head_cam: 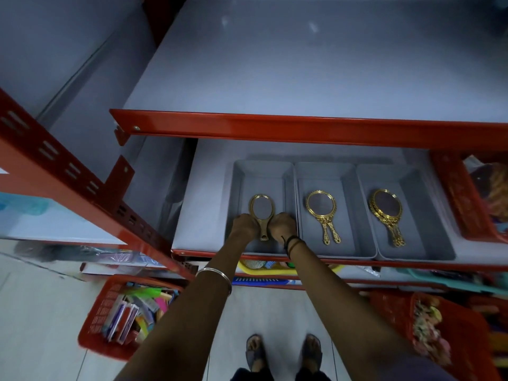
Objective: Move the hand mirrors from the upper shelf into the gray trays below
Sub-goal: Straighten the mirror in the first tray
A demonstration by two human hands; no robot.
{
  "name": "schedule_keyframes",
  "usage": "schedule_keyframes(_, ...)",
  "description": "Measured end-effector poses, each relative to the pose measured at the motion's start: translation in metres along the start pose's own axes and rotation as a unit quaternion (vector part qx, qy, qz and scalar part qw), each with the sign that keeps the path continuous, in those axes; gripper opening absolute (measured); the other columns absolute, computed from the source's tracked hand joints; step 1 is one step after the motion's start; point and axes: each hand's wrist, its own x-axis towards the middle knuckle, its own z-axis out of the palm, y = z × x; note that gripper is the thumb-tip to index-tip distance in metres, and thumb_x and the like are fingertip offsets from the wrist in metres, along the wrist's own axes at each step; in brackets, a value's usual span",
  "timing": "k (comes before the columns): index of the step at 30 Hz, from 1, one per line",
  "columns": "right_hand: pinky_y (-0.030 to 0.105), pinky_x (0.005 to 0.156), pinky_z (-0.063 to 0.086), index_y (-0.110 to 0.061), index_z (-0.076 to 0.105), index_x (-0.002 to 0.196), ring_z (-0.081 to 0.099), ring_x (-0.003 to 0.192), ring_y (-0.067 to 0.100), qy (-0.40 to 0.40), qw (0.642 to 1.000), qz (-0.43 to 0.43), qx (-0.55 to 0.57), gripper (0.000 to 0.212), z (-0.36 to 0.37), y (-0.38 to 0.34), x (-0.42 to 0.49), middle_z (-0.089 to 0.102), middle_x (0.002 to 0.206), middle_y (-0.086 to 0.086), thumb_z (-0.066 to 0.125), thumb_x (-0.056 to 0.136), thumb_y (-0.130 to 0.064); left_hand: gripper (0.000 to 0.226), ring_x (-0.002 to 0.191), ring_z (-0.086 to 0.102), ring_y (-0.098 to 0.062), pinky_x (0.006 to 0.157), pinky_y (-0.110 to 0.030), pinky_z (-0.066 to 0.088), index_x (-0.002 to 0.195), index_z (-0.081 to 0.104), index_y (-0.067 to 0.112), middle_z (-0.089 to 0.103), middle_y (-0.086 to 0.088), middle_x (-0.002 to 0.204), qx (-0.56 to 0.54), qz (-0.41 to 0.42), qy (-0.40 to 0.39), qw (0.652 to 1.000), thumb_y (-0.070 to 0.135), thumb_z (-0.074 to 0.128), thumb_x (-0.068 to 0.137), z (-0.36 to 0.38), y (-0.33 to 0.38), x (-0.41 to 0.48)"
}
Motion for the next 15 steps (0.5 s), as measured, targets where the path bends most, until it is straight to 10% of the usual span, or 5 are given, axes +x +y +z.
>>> schedule_keyframes(13,0.041,0.096,0.051,0.003,0.067,0.103,0.060,0.111,0.036,-0.006,0.996,0.020,0.086,0.025,0.009,0.004,0.019,0.066,0.113,0.020,0.050,0.086,-0.003,0.019,0.099,0.070,-0.025,0.073,-0.027,0.053,0.098,0.071,-0.003,0.073,-0.017,0.105,-0.122,-0.048,0.001,0.991,0.007,0.062,0.084,0.009,-0.004,0.018)
schedule_keyframes(15,0.047,0.088,0.056,0.000,0.069,0.084,0.066,0.100,0.037,-0.007,0.995,0.018,0.098,0.017,0.012,0.005,0.022,0.069,0.096,0.021,0.053,0.082,0.001,0.020,0.098,0.070,-0.025,0.076,-0.028,0.054,0.096,0.072,-0.004,0.074,-0.018,0.103,-0.130,-0.049,0.012,0.990,0.006,0.060,0.084,0.011,-0.005,0.018)
